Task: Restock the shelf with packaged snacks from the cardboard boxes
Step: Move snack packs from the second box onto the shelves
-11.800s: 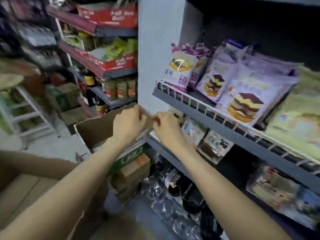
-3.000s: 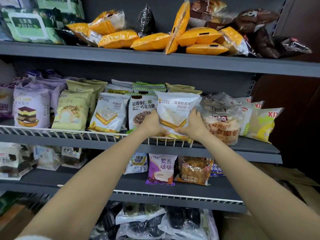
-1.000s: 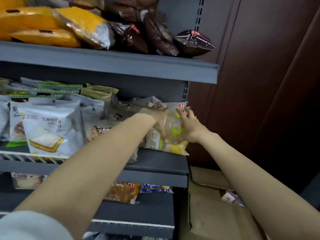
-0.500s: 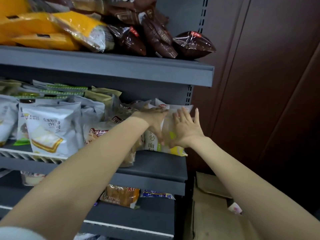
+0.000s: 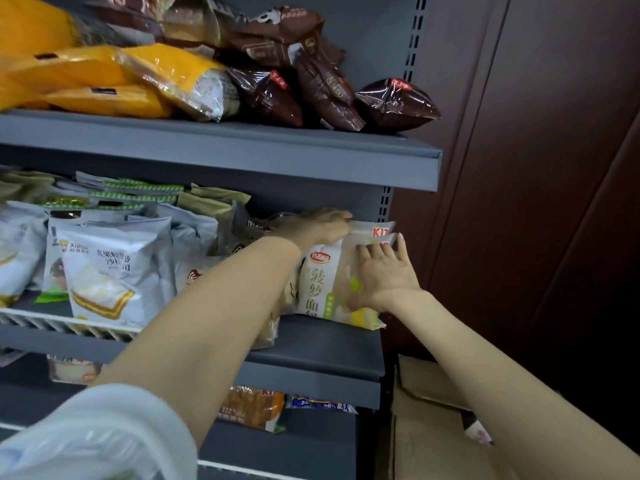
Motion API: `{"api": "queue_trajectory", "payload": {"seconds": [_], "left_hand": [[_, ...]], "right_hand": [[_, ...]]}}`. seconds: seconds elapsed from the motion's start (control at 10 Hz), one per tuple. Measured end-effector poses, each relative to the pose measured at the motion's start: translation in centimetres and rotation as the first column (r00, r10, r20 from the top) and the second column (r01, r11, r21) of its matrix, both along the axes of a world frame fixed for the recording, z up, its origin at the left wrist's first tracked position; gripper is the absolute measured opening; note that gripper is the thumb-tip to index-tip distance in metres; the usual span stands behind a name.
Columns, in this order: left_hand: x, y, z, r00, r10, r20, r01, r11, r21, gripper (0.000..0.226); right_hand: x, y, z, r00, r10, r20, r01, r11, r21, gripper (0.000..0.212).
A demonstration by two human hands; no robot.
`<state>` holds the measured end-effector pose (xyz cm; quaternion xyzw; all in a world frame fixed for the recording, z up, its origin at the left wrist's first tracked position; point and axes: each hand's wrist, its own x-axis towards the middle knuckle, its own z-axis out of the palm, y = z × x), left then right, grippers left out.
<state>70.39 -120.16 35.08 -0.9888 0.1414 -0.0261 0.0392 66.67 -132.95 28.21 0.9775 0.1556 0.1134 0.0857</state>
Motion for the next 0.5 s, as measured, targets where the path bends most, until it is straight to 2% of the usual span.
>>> {"api": "queue_trajectory", "payload": {"seconds": [0.1, 0.3, 0.5], "left_hand": [[1.7, 0.0, -1.7, 0.999, -0.028, -0.018, 0.029, 0.995, 0.095, 0.047], [3.2, -0.2, -2.5, 0.987, 0.158, -0.017, -0.157, 0.986, 0.061, 0.06], [1.8, 0.0, -2.0, 0.995, 0.085, 0.055, -0.081, 0.994, -0.071, 0.04]], "right_hand": [[0.2, 0.1, -0.1, 1.0, -0.018, -0.011, 0.018, 1.0, -0.017, 0.103], [0.4, 0.6, 0.1, 0.999, -0.042, -0.002, 0.042, 0.999, -0.031, 0.096], [0.8, 0.8, 0.3, 0.999, -0.05, -0.01, 0.05, 0.998, -0.037, 0.106]]}}
